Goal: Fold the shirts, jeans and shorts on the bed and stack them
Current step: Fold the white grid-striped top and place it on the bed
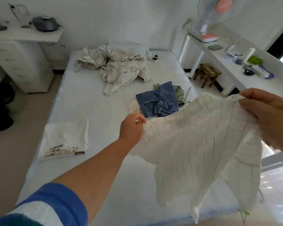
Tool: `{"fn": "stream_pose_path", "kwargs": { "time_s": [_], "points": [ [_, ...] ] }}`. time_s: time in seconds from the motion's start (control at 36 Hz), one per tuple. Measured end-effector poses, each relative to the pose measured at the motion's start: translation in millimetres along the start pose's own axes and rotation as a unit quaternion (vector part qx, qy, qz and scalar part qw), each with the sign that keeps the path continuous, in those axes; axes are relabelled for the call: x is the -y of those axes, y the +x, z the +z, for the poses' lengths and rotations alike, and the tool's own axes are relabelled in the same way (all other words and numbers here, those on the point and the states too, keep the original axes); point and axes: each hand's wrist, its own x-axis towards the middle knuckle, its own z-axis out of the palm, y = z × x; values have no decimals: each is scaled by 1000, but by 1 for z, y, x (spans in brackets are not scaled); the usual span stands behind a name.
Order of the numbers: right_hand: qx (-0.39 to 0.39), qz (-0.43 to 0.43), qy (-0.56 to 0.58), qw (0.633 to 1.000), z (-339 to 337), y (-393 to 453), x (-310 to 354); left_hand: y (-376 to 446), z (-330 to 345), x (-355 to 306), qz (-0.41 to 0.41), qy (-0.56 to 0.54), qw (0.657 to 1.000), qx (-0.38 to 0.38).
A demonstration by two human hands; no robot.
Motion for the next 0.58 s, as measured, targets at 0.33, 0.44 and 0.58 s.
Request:
{"fn": "stream_pose_path", "kwargs": {
  "time_s": [0.33, 0.44, 0.58],
  "points": [
    [-35, 51, 115, 991, 14, -6, 27, -45, 37, 10, -73, -28, 958, 275],
    [-47, 64, 152, 985, 16, -8, 27, -63, 57, 15, -34, 34, 952, 303],
    [-7, 70, 197, 978, 15, -7, 27, -77, 80, 8, 52, 77, 960, 264]
  ]
}}
